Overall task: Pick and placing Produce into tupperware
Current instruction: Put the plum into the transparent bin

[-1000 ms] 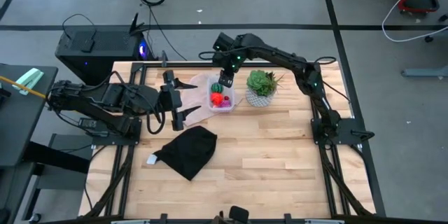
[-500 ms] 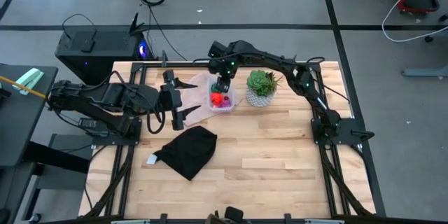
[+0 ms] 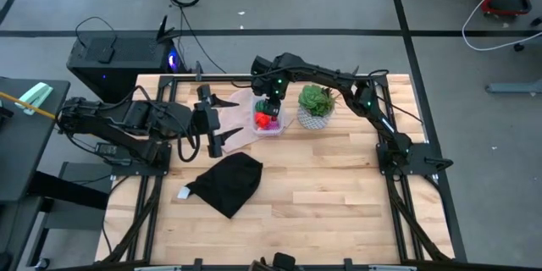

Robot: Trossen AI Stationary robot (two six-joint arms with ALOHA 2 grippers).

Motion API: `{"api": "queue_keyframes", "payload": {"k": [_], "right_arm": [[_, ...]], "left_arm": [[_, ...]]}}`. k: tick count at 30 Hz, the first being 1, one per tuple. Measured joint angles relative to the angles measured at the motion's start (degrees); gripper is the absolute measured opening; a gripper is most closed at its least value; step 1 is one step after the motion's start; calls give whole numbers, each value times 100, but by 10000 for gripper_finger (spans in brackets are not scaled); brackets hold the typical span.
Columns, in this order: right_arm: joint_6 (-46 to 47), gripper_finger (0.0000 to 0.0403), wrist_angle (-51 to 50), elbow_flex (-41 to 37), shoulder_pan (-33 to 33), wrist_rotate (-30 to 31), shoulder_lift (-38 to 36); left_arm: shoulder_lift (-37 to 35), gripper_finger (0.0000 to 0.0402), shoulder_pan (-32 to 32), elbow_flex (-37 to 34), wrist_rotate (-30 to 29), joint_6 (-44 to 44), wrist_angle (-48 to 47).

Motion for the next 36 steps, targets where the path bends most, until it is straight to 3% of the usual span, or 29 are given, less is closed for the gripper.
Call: {"api": "queue_keyframes", "payload": {"k": [28, 36], "right_arm": [[8, 121, 51, 0, 27, 24, 0], [45, 142, 47, 0, 33, 87, 0]], "left_arm": [[0, 302, 2, 0, 0, -19, -13], [0, 302, 2, 0, 0, -22, -17]]}}
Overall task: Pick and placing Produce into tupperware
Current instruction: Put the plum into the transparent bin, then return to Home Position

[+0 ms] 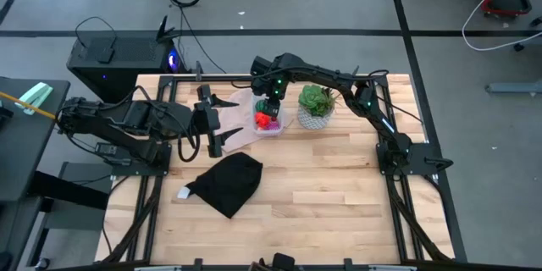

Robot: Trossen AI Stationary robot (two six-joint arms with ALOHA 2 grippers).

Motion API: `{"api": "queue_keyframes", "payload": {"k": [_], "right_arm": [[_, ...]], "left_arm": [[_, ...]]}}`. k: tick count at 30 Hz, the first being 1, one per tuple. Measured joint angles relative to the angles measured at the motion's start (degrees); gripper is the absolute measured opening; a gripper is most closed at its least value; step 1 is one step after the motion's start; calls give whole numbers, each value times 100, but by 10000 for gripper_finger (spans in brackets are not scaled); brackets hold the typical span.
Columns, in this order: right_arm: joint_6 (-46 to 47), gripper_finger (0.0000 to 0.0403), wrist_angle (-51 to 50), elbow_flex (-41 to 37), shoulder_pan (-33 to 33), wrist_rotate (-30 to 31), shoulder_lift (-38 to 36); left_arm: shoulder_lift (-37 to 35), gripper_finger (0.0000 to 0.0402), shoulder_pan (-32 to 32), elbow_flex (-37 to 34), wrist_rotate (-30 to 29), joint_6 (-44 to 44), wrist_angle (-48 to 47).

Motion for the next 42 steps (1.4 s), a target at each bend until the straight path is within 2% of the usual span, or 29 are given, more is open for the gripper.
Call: {"api": "queue_keyframes", "payload": {"k": [19, 22, 26, 28, 35, 42], "right_arm": [[-26, 146, -7, 2, 167, 83, 0], [-10, 113, -24, 2, 179, -252, -52], [100, 17, -46, 6, 176, -365, -283], [122, 12, -47, 7, 175, -383, -396], [290, 3, -78, 7, 189, -283, -1160], [821, 2, -473, 7, 85, 125, -2583]], "left_arm": [[0, 302, -2, 0, -2, 4, -20], [0, 302, -2, 0, 0, 4, -20], [0, 302, -2, 0, 0, 6, -14], [0, 302, -2, 0, 0, 13, -8], [0, 302, -2, 0, 0, 17, 206], [2, 302, -2, 0, 7, 28, 621]]}}
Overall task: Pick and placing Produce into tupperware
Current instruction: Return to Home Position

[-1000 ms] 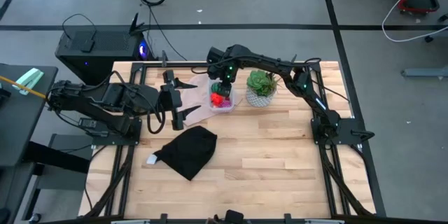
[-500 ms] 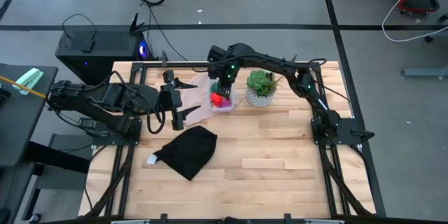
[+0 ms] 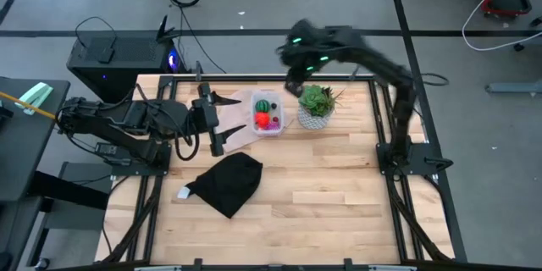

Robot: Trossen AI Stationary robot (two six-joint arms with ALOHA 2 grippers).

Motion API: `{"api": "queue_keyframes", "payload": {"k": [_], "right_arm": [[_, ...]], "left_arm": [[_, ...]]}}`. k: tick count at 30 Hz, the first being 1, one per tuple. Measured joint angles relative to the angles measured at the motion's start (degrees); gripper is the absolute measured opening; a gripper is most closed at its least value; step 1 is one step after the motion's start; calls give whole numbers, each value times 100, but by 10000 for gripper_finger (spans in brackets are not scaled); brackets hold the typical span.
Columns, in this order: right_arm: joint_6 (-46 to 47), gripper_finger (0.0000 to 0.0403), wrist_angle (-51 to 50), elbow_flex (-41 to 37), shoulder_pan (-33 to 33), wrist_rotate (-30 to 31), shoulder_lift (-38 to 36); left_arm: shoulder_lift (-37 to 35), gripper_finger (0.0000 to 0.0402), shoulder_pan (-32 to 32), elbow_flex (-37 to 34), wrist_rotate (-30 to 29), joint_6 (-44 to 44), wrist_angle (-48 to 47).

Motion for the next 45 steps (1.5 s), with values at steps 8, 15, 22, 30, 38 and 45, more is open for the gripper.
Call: {"api": "queue_keyframes", "payload": {"k": [8, 15, 22, 30, 38, 45], "right_arm": [[94, 1, 21, 0, 9, -3, -1634], [-80, 0, 55, -429, 12, -1000, -2844], [47, 0, 814, -3037, 9, -1318, -4851], [1822, 0, 4098, -7483, 16, -1620, -7978], [2796, 0, 6610, -10000, 16, -1808, -9291], [2951, 0, 9441, -11370, 14, -1203, -9397]], "left_arm": [[95, 302, 218, 0, 816, -349, 1184], [718, 302, 554, 0, 2153, -1557, 1971], [1622, 302, 524, -2, 2176, -1416, 4013], [2105, 302, 554, -4, 1809, -1440, 5388], [2046, 302, 713, -3, 1684, -1862, 5417], [2015, 302, 897, -2, 1597, -2167, 5362]]}}
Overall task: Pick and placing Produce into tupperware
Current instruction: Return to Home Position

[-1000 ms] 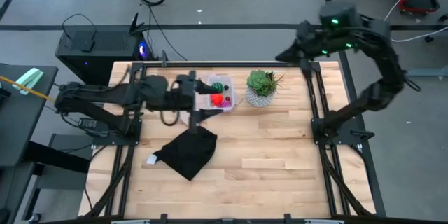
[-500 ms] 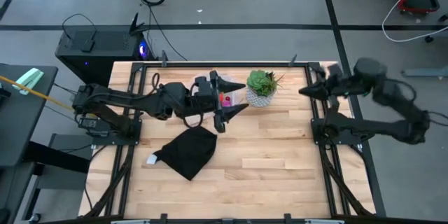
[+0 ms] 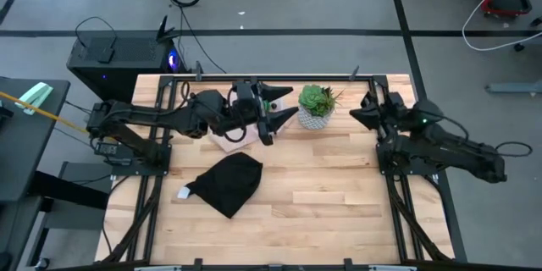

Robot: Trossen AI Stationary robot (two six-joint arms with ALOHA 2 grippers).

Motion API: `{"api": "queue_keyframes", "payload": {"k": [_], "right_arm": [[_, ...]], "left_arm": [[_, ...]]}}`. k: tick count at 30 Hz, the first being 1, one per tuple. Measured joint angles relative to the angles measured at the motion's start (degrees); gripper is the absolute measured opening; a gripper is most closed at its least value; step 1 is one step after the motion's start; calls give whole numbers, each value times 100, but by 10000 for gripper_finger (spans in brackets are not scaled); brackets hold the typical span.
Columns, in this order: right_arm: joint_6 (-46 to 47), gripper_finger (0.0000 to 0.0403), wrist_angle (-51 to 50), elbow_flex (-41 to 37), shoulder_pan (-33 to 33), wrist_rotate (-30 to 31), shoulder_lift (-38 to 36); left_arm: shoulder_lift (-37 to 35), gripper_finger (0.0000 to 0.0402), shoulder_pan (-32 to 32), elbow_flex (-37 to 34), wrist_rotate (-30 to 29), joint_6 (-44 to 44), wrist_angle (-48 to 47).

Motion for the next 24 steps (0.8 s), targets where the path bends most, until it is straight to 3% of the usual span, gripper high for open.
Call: {"api": "queue_keyframes", "payload": {"k": [7, 24], "right_arm": [[147, 0, 1990, -988, -5, 790, 0], [-56, 0, 1875, -1283, -130, 988, 70]], "left_arm": [[-2, 302, 65, -1, -67, -2, -88], [-2, 302, 244, -1, -69, -2, -134]]}}
